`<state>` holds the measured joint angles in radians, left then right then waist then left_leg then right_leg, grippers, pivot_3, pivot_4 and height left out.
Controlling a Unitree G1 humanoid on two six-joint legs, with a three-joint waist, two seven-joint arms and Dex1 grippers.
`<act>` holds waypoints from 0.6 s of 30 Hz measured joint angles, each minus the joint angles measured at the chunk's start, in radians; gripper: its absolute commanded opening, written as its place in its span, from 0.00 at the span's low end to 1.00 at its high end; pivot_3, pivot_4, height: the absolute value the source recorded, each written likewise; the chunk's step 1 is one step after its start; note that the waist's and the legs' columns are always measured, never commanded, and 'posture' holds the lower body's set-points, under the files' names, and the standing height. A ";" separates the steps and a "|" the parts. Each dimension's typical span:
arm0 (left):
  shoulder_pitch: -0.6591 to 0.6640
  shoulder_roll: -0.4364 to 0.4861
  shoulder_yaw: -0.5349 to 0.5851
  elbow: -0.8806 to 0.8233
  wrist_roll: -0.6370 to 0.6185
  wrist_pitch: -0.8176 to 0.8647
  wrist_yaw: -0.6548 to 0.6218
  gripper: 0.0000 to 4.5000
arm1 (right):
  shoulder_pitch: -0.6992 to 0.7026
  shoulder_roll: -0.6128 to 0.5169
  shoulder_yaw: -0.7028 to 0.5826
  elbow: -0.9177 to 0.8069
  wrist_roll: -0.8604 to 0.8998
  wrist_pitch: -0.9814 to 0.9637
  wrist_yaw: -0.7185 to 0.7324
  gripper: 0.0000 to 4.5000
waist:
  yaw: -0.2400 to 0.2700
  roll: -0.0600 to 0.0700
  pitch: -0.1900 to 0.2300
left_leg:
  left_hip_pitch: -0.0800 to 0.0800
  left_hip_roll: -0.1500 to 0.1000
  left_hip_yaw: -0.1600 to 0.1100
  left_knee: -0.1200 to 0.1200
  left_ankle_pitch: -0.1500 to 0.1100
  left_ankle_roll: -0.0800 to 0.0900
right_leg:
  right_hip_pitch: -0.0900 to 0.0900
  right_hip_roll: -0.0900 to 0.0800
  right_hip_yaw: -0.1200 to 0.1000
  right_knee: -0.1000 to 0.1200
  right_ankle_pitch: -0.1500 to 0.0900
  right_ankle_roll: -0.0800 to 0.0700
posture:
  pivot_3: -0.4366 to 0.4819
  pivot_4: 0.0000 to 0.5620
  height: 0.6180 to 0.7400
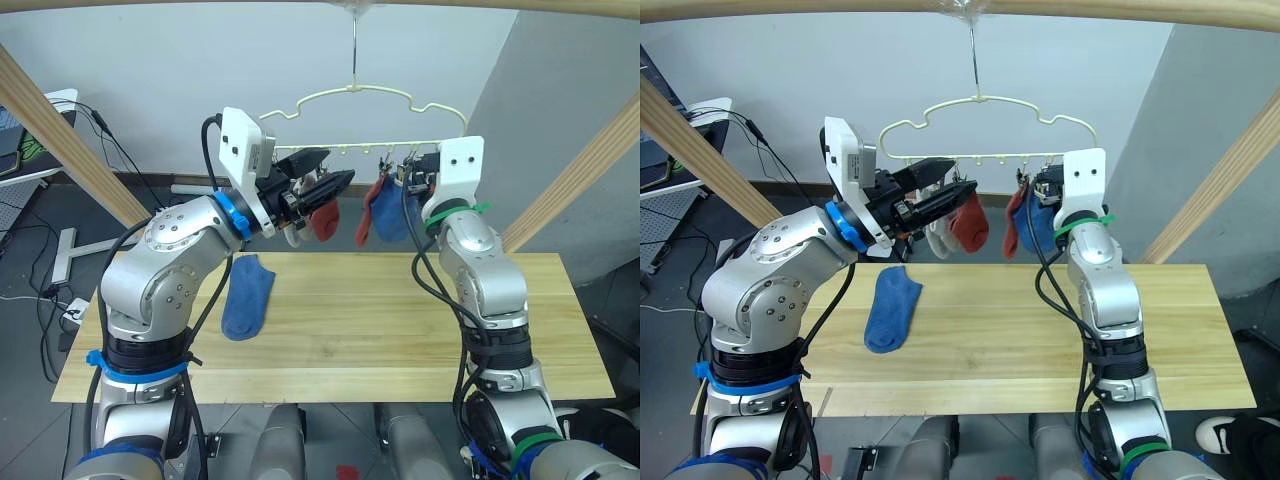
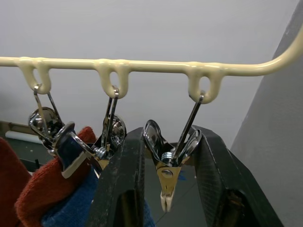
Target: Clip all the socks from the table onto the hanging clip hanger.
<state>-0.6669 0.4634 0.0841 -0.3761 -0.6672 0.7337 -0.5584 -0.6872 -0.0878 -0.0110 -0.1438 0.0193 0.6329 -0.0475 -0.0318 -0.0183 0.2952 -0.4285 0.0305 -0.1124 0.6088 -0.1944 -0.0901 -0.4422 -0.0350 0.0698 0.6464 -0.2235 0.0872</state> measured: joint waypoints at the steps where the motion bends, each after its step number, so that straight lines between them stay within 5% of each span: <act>1: -0.002 0.000 0.000 0.000 0.000 0.000 0.000 0.62 | -0.001 0.004 0.002 0.000 0.000 0.000 0.000 0.33 | 0.000 0.000 0.000 | 0.000 0.000 0.000 0.000 0.000 0.000 | 0.000 0.000 0.000 0.000 0.000 0.000 | 0.58 0.54 1.00; 18: -0.005 -0.007 0.000 0.000 -0.005 0.001 0.002 0.62 | -0.040 0.012 0.001 0.018 0.002 -0.008 0.006 0.33 | 0.000 0.000 0.000 | 0.000 0.000 0.000 0.000 0.000 0.000 | 0.000 0.000 0.000 0.000 0.000 0.000 | 0.59 0.55 1.00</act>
<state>-0.6716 0.4568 0.0841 -0.3761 -0.6727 0.7348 -0.5563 -0.7268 -0.0757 -0.0103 -0.1260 0.0210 0.6245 -0.0412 -0.0318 -0.0182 0.2953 -0.4285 0.0305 -0.1124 0.6087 -0.1944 -0.0901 -0.4423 -0.0351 0.0698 0.6462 -0.2236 0.0874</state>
